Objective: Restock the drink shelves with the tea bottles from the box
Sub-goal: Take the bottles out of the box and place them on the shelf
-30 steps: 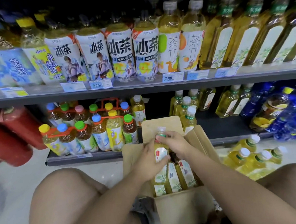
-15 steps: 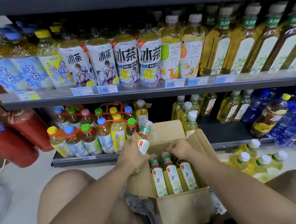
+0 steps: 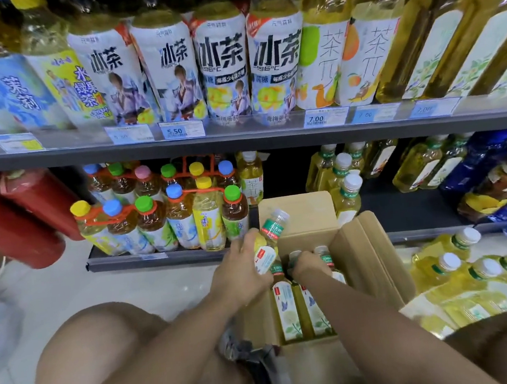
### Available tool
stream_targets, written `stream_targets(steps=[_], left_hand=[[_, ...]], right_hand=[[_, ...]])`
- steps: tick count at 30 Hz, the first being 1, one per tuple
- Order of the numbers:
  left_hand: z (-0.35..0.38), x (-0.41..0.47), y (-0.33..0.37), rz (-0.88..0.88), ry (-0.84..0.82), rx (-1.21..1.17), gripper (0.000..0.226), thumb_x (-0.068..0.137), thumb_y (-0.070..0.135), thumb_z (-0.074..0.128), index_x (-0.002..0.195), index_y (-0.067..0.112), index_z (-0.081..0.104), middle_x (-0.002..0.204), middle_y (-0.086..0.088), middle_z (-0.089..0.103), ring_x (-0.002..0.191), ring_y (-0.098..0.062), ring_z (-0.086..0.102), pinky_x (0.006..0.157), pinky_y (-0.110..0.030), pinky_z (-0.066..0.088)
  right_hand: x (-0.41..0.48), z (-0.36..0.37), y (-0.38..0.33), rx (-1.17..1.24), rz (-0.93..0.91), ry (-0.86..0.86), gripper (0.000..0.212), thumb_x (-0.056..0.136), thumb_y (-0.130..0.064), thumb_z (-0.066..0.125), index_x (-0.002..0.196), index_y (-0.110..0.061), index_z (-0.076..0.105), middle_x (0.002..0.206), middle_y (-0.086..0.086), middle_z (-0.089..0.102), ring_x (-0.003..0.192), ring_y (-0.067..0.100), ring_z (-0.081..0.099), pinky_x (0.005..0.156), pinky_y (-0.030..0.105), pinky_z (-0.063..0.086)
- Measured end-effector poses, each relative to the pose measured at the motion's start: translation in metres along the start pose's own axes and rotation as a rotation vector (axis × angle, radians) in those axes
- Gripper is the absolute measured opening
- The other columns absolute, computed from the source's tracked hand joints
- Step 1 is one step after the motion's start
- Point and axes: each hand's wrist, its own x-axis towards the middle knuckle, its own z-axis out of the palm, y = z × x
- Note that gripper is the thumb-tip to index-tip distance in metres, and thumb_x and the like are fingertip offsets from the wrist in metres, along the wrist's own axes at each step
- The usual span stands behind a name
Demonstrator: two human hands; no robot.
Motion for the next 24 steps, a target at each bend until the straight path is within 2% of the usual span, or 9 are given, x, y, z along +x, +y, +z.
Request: stream_targets(steps=[4, 7, 9, 12, 15, 19, 21, 22, 24], left_hand=[[-0.008, 0.006, 0.006, -0.052, 0.017, -0.009, 0.098, 0.073, 0.038, 0.078, 0.145, 0.040, 0.011, 0.138, -0.004, 0.042, 0.115, -0.027, 0.054, 0.085, -0.043, 0.053], [-0.019, 0.007, 0.030, -0.069, 0.035, -0.055, 0.095, 0.071, 0.039, 0.078, 0.143, 0.035, 0.016, 0.128, -0.006, 0.047, 0.109, -0.030, 0.057, 0.082, -0.042, 0.053], [-0.028, 0.004, 0.046, -0.060, 0.017, -0.087, 0.097, 0.064, 0.040, 0.075, 0.141, 0.038, 0.016, 0.122, -0.004, 0.050, 0.104, -0.031, 0.059, 0.083, -0.047, 0.054], [-0.046, -0.006, 0.064, -0.021, 0.024, -0.161, 0.094, 0.060, 0.036, 0.074, 0.134, 0.041, 0.017, 0.117, -0.001, 0.048, 0.098, -0.030, 0.059, 0.080, -0.050, 0.055], [-0.076, -0.014, 0.088, 0.053, 0.067, -0.182, 0.089, 0.063, 0.034, 0.077, 0.133, 0.033, 0.023, 0.118, -0.002, 0.049, 0.098, -0.027, 0.058, 0.080, -0.043, 0.054], [-0.131, -0.013, 0.130, 0.180, 0.222, -0.216, 0.078, 0.060, 0.041, 0.074, 0.128, 0.026, 0.039, 0.116, 0.002, 0.048, 0.101, -0.022, 0.059, 0.078, -0.036, 0.052], [-0.165, -0.013, 0.161, 0.246, 0.275, -0.252, 0.078, 0.068, 0.036, 0.077, 0.134, 0.027, 0.037, 0.121, 0.006, 0.049, 0.102, -0.015, 0.058, 0.081, -0.032, 0.049], [-0.183, -0.014, 0.176, 0.282, 0.318, -0.272, 0.078, 0.070, 0.036, 0.078, 0.135, 0.029, 0.036, 0.122, 0.007, 0.052, 0.102, -0.013, 0.059, 0.084, -0.033, 0.052], [-0.222, -0.011, 0.205, 0.357, 0.423, -0.310, 0.073, 0.069, 0.041, 0.075, 0.130, 0.031, 0.038, 0.119, 0.007, 0.056, 0.101, -0.012, 0.062, 0.087, -0.039, 0.054]], right_hand=[[-0.004, -0.010, 0.000, 0.115, 0.071, 0.014, 0.025, 0.091, -0.030, 0.064, 0.111, -0.015, 0.065, 0.106, 0.005, 0.065, 0.104, 0.026, 0.063, 0.091, 0.039, 0.053], [-0.019, -0.028, 0.004, 0.241, 0.056, 0.032, 0.035, 0.081, -0.037, 0.073, 0.106, -0.014, 0.067, 0.099, 0.008, 0.067, 0.086, 0.025, 0.066, 0.077, 0.037, 0.058], [-0.035, -0.045, 0.008, 0.286, -0.009, 0.060, 0.032, 0.081, -0.036, 0.074, 0.104, -0.015, 0.067, 0.099, 0.008, 0.069, 0.079, 0.022, 0.064, 0.069, 0.032, 0.055], [-0.062, -0.073, 0.010, 0.319, -0.094, 0.136, 0.034, 0.083, -0.038, 0.070, 0.110, -0.018, 0.064, 0.104, 0.006, 0.070, 0.090, 0.025, 0.066, 0.072, 0.029, 0.050], [-0.091, -0.120, 0.010, 0.325, -0.199, 0.236, 0.041, 0.083, -0.043, 0.065, 0.117, -0.020, 0.061, 0.108, 0.002, 0.070, 0.101, 0.024, 0.065, 0.077, 0.029, 0.051], [-0.144, -0.211, 0.005, 0.396, -0.305, 0.410, 0.051, 0.086, -0.046, 0.068, 0.121, -0.012, 0.053, 0.109, 0.007, 0.065, 0.103, 0.028, 0.062, 0.071, 0.031, 0.043], [-0.171, -0.261, 0.003, 0.422, -0.369, 0.509, 0.056, 0.084, -0.049, 0.068, 0.124, -0.012, 0.052, 0.103, 0.004, 0.067, 0.097, 0.026, 0.064, 0.072, 0.033, 0.050], [-0.186, -0.285, 0.002, 0.435, -0.409, 0.558, 0.052, 0.085, -0.048, 0.068, 0.121, -0.014, 0.052, 0.100, 0.002, 0.067, 0.095, 0.025, 0.065, 0.071, 0.033, 0.052], [-0.218, -0.334, -0.001, 0.448, -0.492, 0.669, 0.036, 0.088, -0.043, 0.067, 0.111, -0.020, 0.050, 0.100, -0.002, 0.064, 0.098, 0.025, 0.063, 0.064, 0.031, 0.045]])
